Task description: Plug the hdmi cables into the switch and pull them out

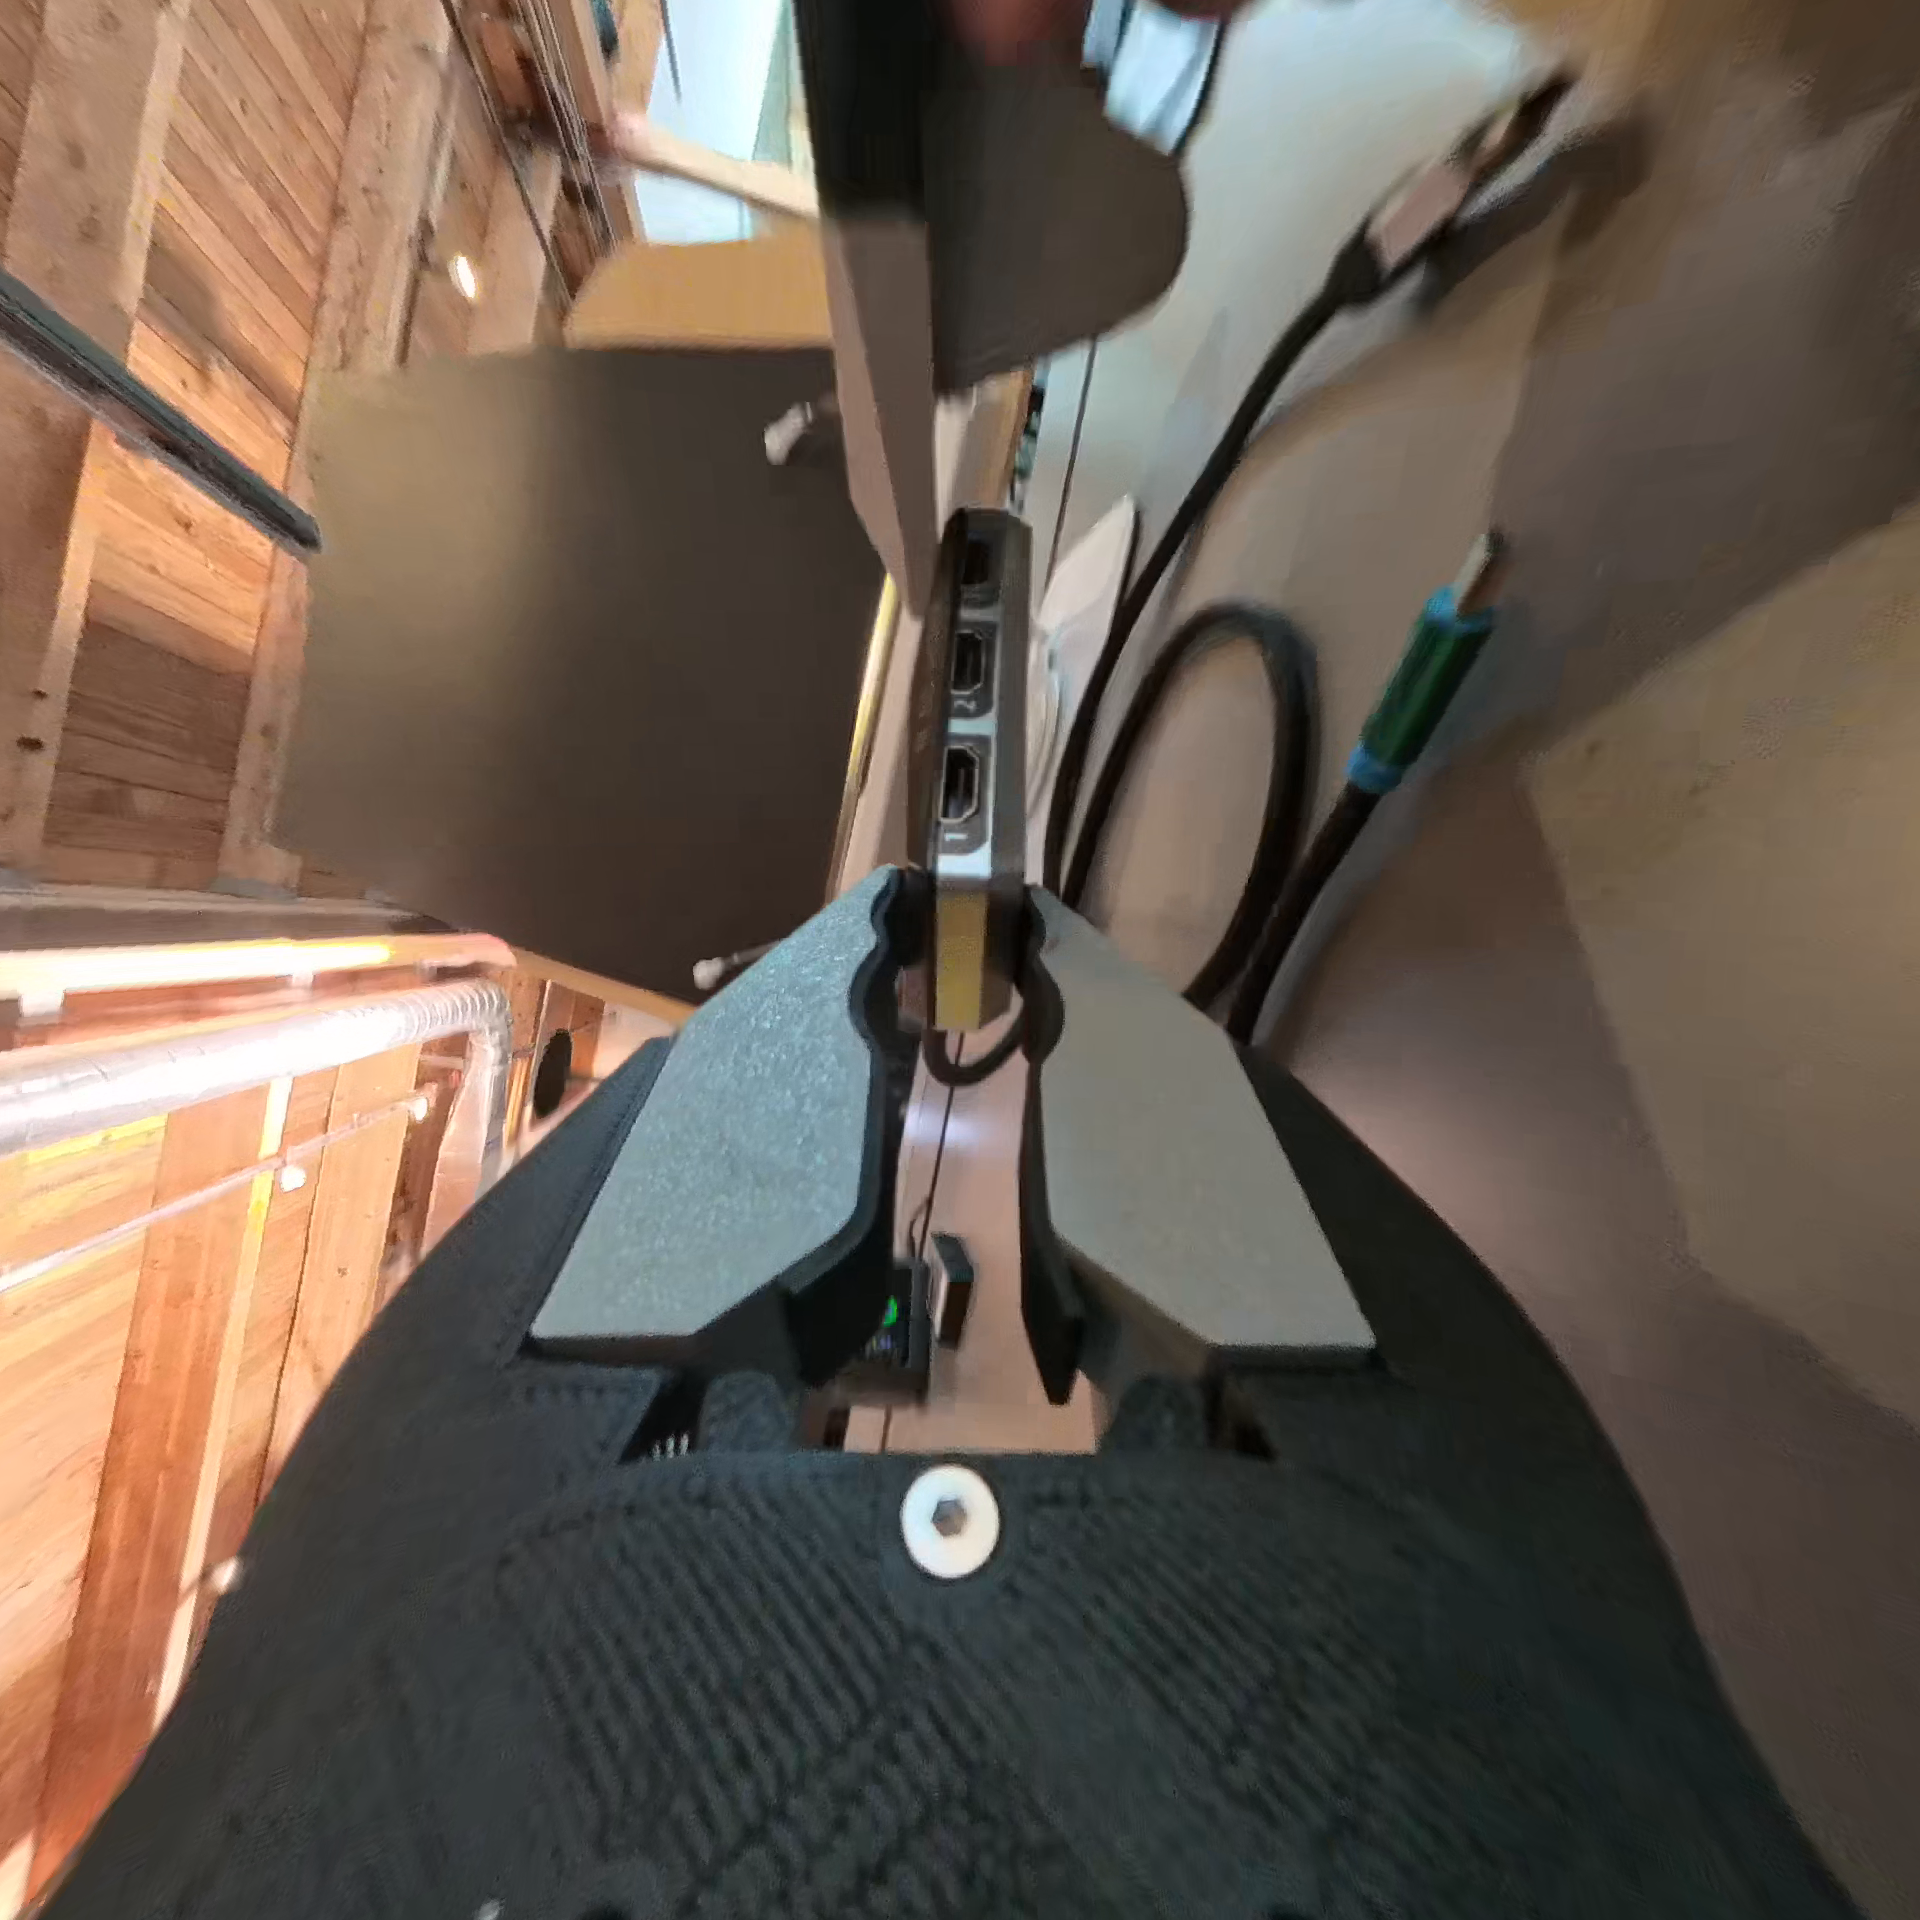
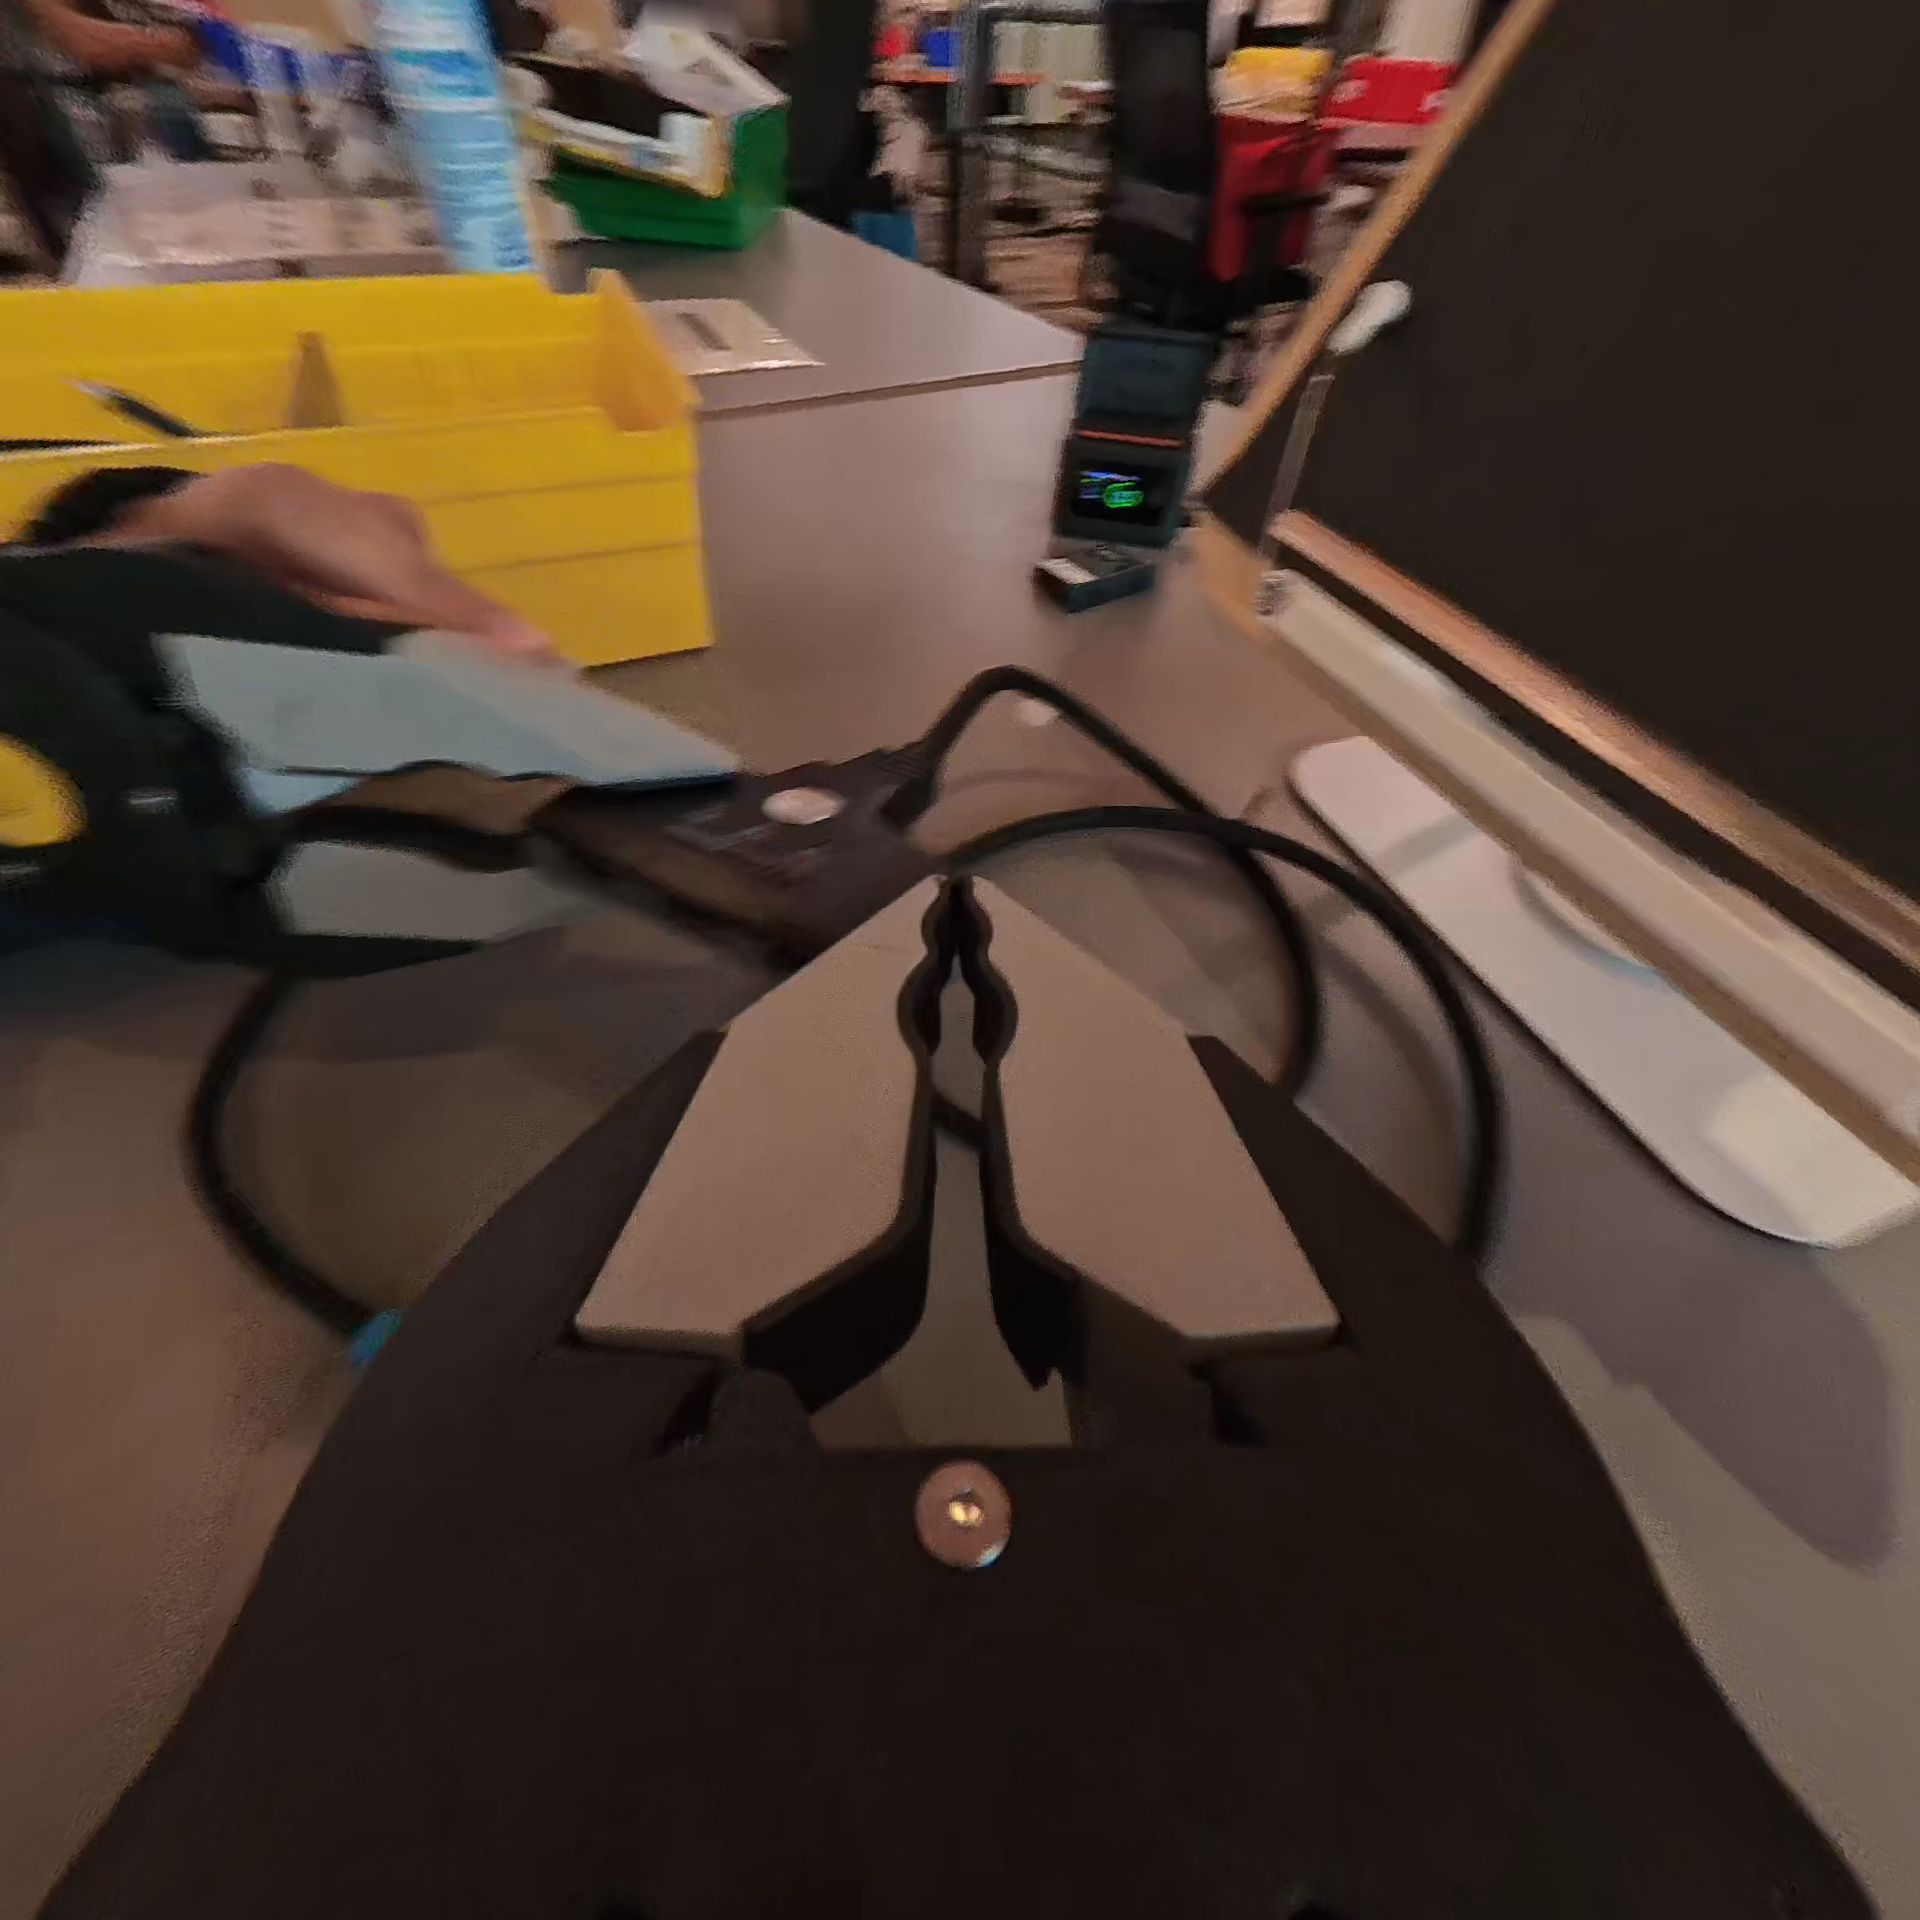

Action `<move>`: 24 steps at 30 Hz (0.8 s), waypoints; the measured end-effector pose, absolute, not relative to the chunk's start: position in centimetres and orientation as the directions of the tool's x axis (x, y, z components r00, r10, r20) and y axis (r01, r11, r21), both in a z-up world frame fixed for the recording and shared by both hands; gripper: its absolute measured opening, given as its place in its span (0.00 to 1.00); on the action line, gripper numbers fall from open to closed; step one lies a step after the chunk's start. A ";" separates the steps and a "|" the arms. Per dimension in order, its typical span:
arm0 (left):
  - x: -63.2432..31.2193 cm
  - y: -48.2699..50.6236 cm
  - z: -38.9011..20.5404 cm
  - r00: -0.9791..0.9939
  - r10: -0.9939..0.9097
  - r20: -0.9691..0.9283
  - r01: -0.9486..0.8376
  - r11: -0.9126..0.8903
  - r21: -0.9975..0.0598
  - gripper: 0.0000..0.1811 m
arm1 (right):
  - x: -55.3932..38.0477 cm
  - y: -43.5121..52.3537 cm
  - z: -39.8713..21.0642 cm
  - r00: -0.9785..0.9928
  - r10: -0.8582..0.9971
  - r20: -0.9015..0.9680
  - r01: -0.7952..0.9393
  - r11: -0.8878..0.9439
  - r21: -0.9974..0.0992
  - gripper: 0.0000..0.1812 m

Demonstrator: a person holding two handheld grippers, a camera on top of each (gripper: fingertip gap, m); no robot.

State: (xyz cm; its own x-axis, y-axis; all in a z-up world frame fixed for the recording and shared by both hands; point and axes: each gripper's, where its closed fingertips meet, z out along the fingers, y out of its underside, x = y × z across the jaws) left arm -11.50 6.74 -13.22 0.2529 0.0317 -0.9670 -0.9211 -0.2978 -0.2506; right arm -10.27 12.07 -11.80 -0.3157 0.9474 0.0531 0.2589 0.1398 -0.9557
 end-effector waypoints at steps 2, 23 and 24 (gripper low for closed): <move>-10.6 7.0 -13.3 0.272 0.026 -0.962 -0.926 -0.267 -0.268 0.09 | -10.0 11.3 -11.7 -0.364 0.927 0.093 0.237 0.189 -0.953 0.02; -9.6 6.3 -13.9 0.619 -0.097 -0.780 -0.785 -0.117 -0.608 0.12 | -10.2 10.0 -14.8 -0.288 0.559 0.778 0.204 0.829 -0.520 0.14; -9.5 6.3 -14.0 0.620 -0.094 -0.779 -0.784 -0.112 -0.610 0.12 | -10.1 9.9 -14.9 -0.296 0.553 0.779 0.200 0.833 -0.515 0.14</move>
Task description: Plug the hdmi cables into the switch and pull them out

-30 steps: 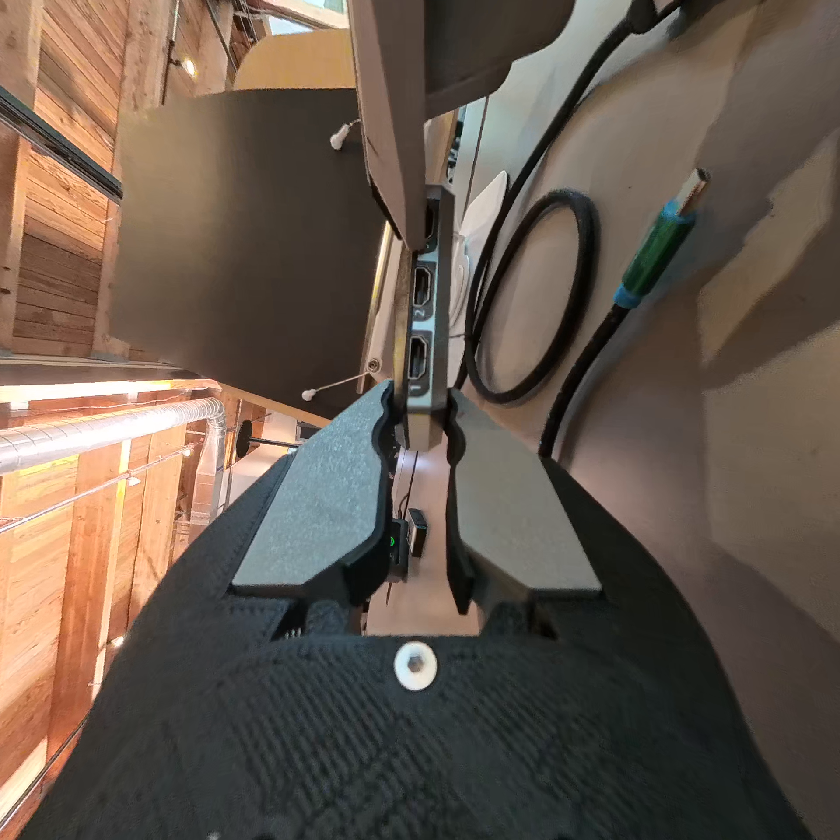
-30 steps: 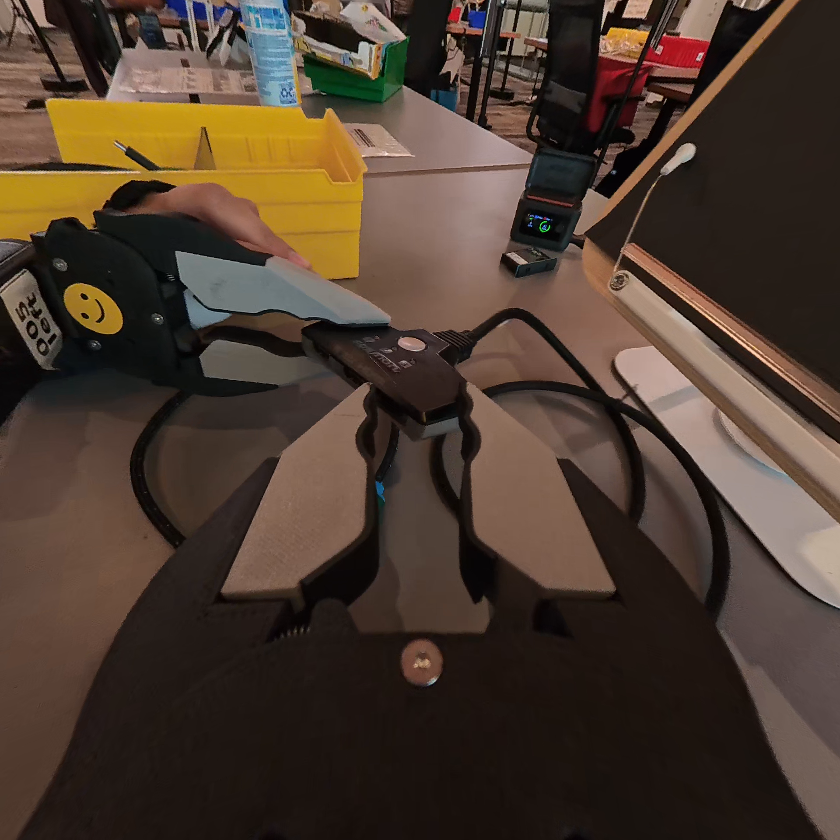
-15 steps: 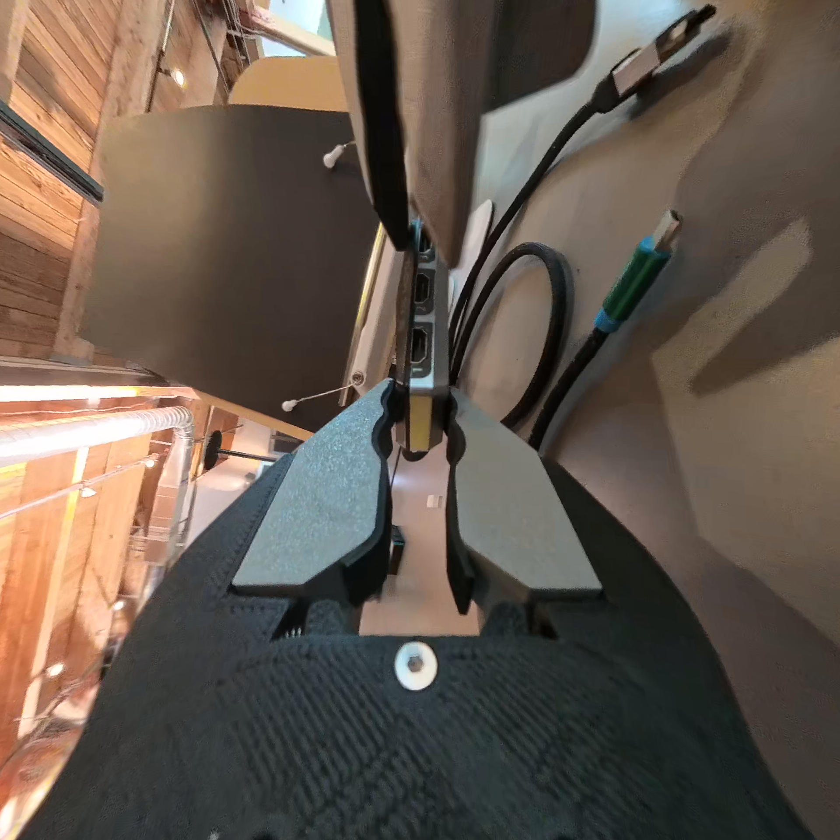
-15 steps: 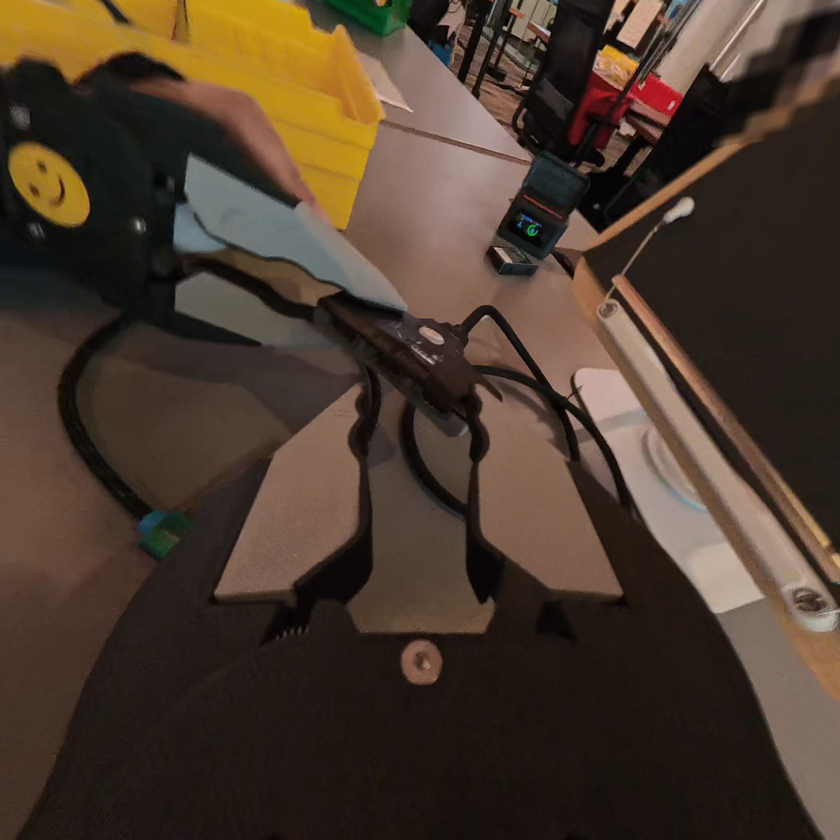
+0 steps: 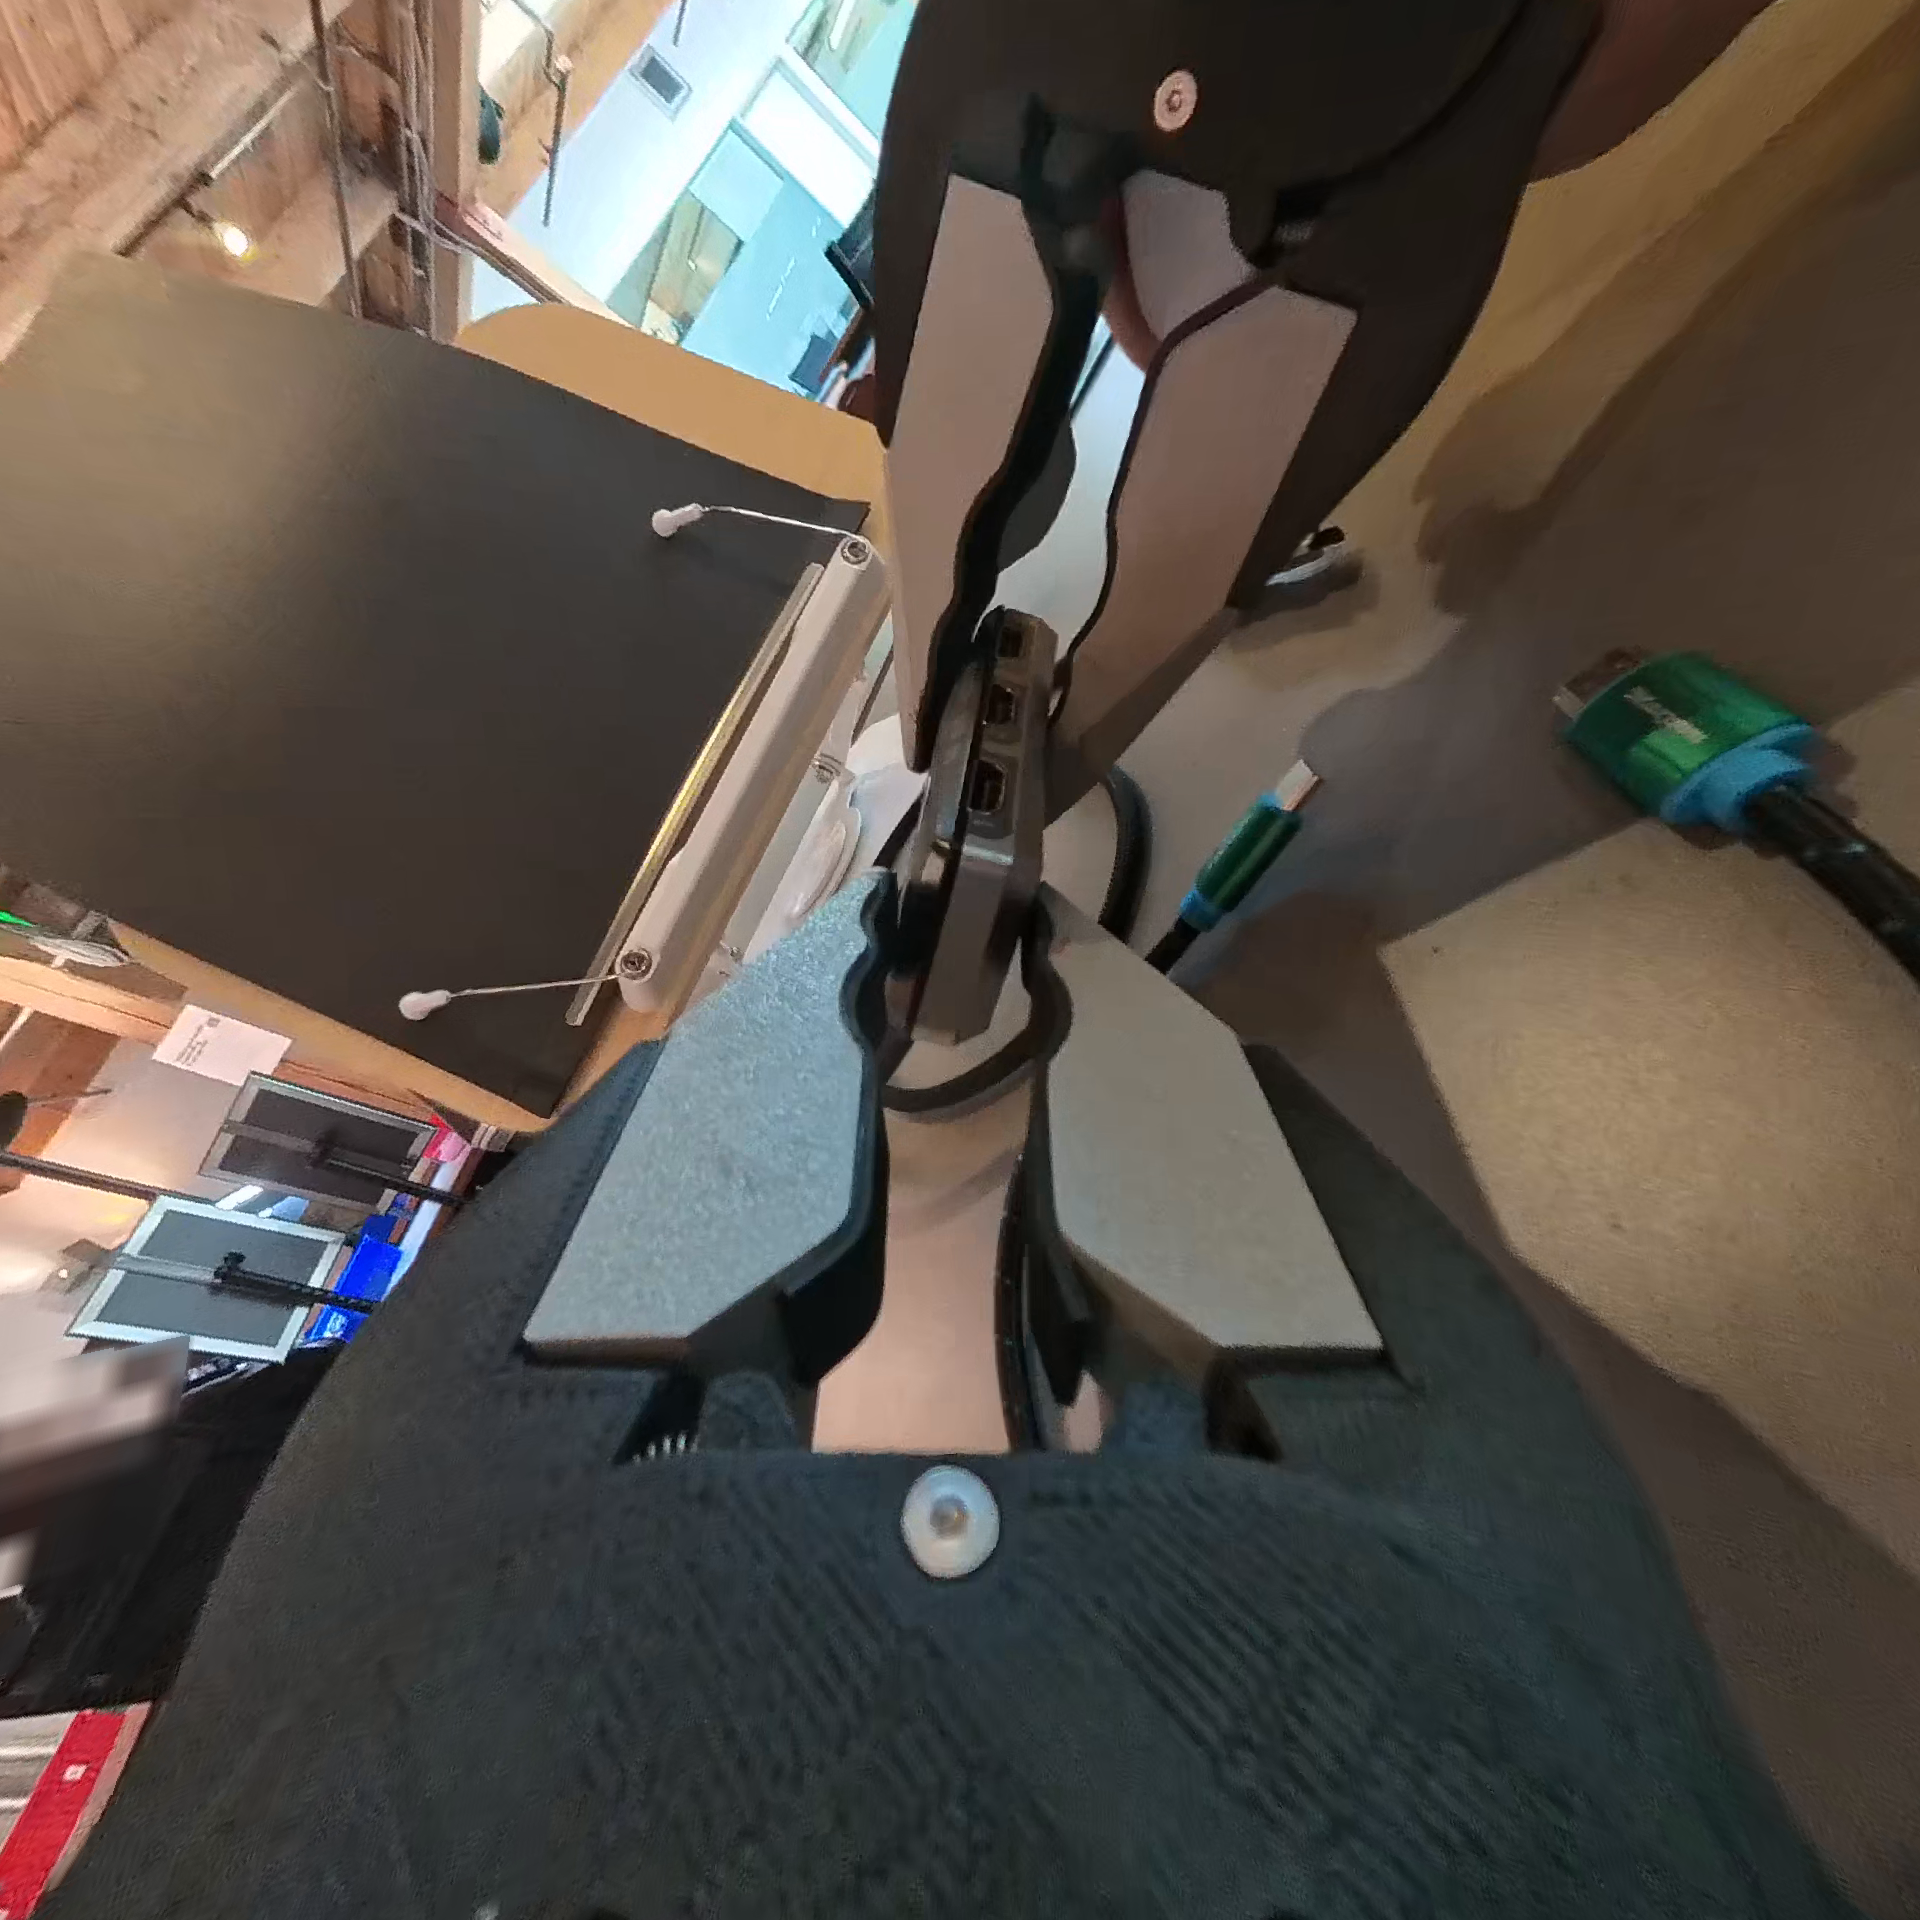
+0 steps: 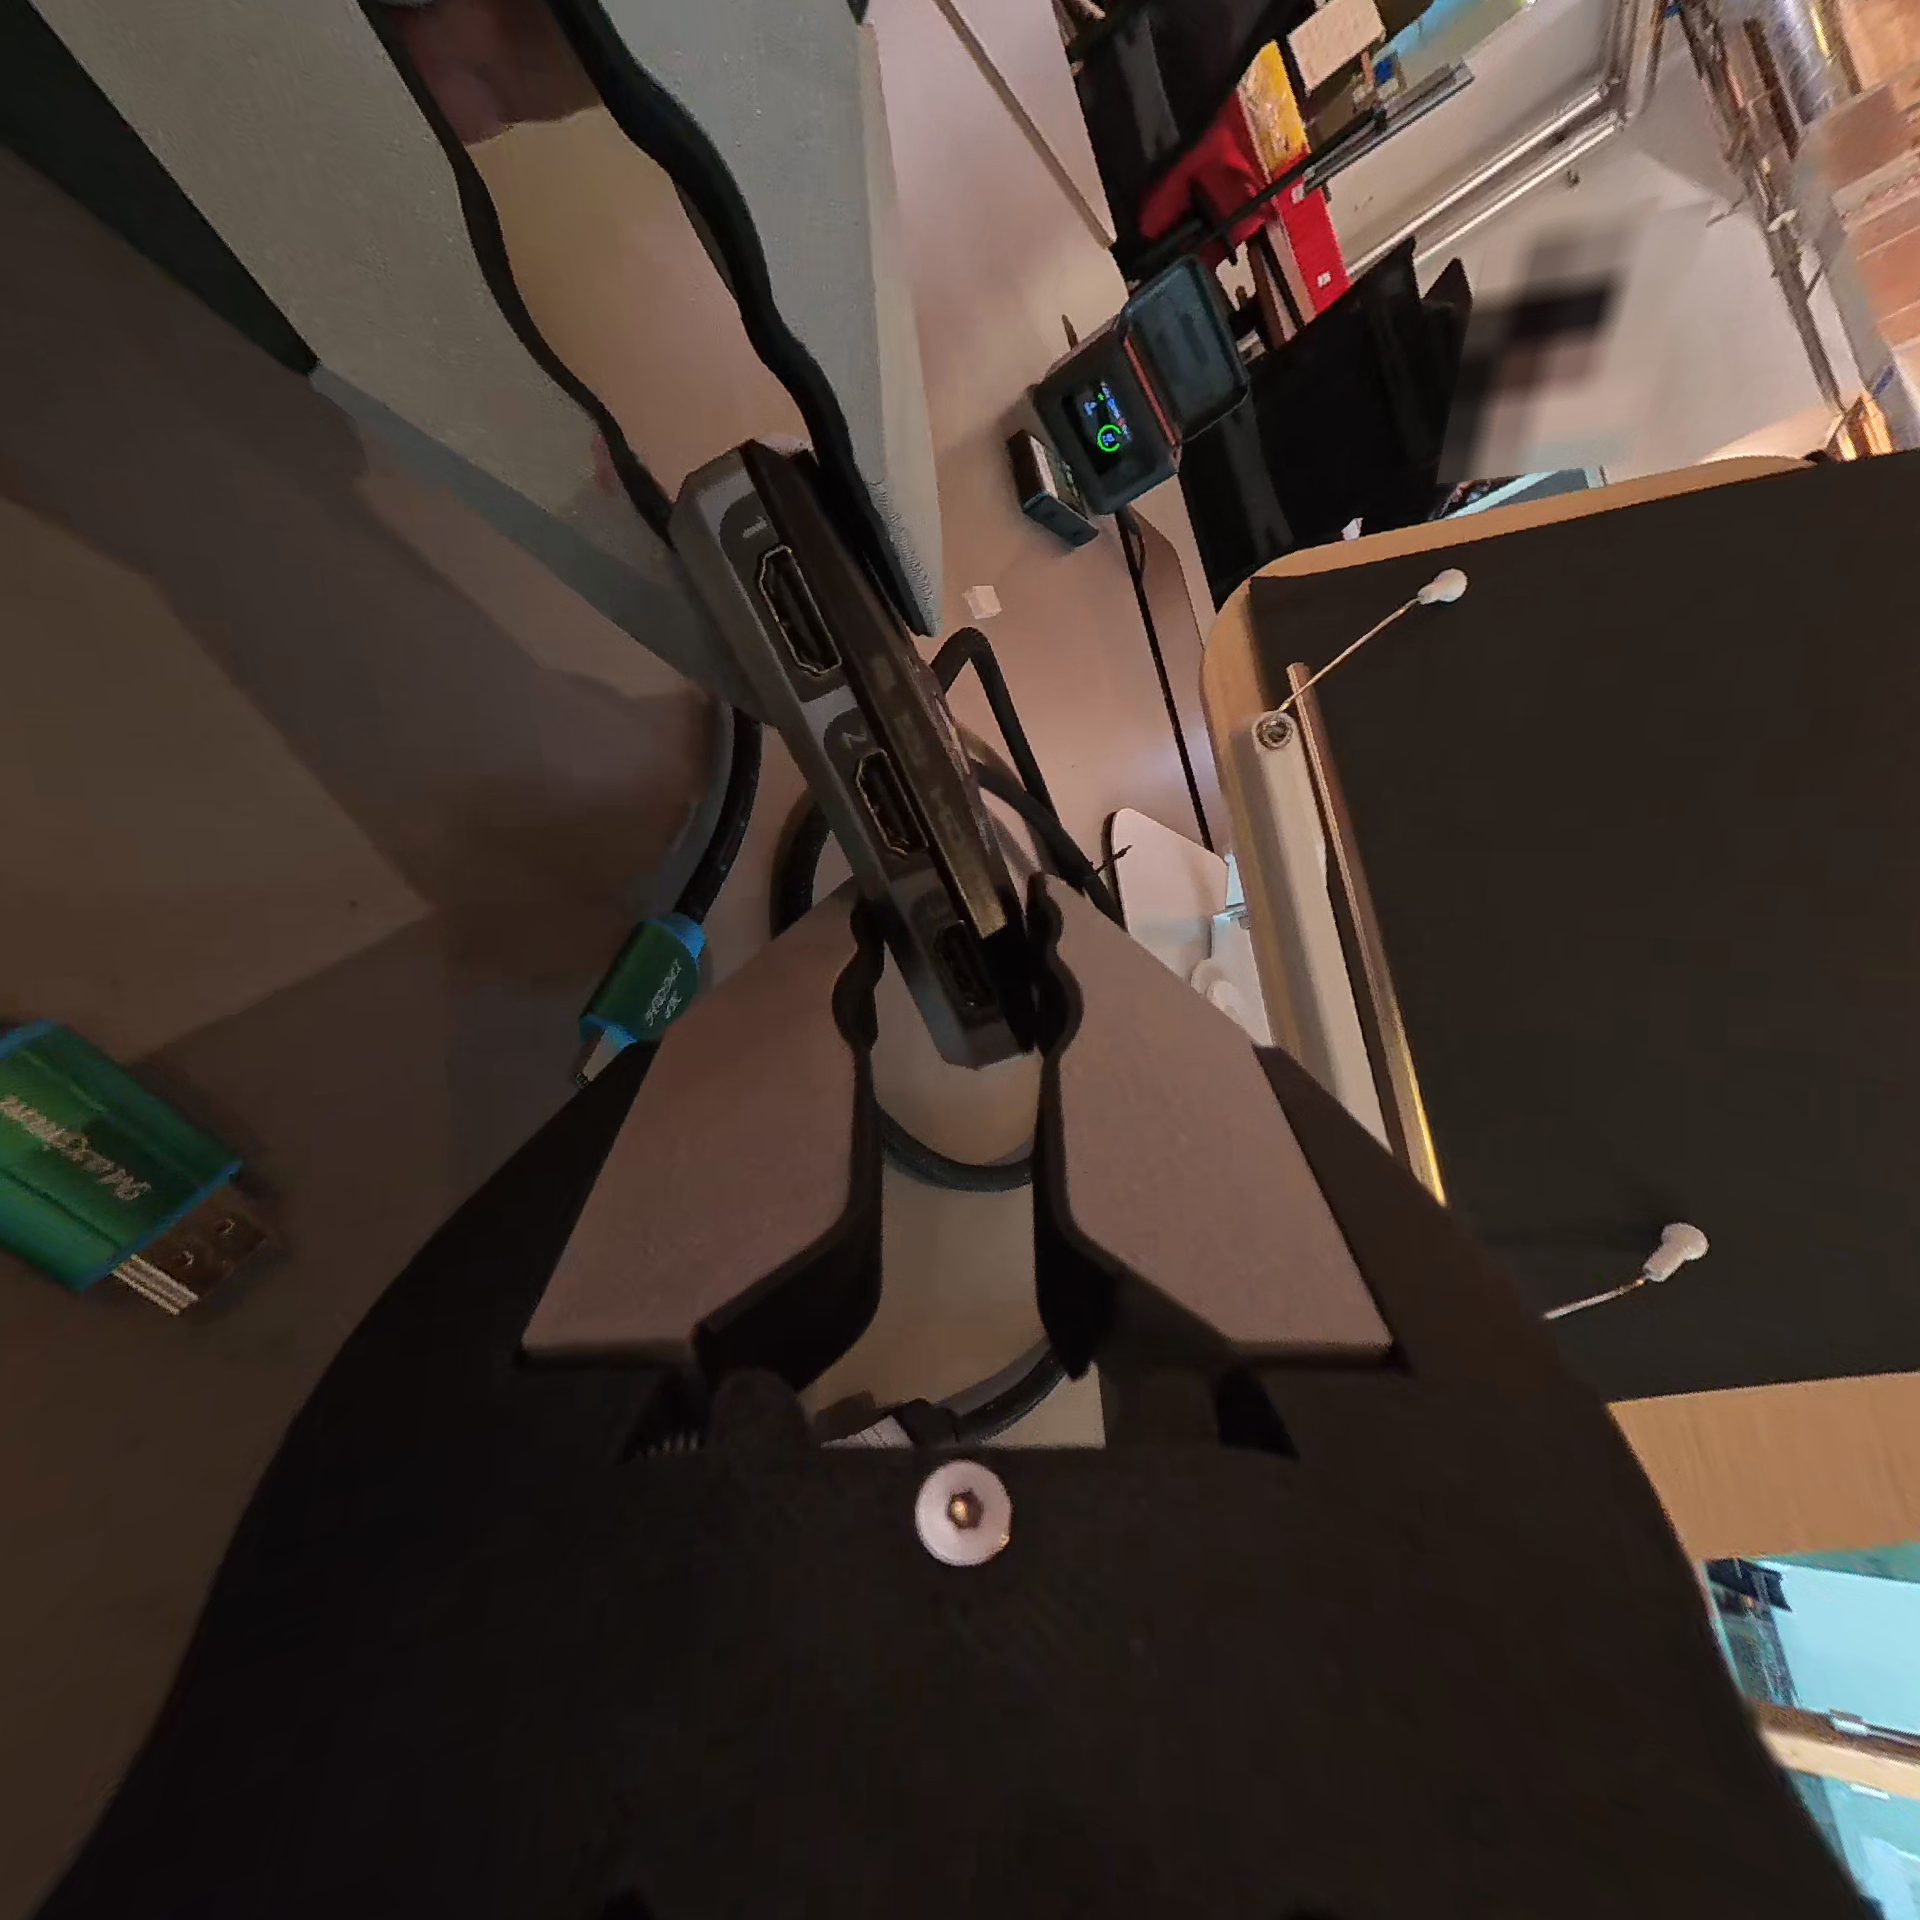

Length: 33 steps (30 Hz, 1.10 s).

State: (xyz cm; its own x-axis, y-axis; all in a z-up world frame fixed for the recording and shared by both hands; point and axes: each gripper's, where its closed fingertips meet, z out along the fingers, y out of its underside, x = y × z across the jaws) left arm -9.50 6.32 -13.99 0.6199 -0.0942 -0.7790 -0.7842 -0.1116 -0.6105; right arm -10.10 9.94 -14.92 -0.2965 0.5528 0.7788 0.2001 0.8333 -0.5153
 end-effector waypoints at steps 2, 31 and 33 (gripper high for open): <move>-9.4 6.4 -14.3 0.629 -0.092 -0.772 -0.777 -0.117 -0.619 0.12 | -10.0 9.9 -15.2 -0.312 0.541 0.781 0.192 0.841 -0.505 0.13; -13.7 6.6 -14.4 0.485 0.026 -0.874 -0.831 -0.299 -0.469 0.12 | -10.8 12.0 -15.2 -0.280 0.905 0.320 0.356 0.408 -0.841 0.18; -14.1 6.5 -14.0 0.482 0.054 -0.875 -0.825 -0.310 -0.473 0.12 | -10.9 12.6 -15.1 -0.252 0.921 0.297 0.367 0.375 -0.851 0.17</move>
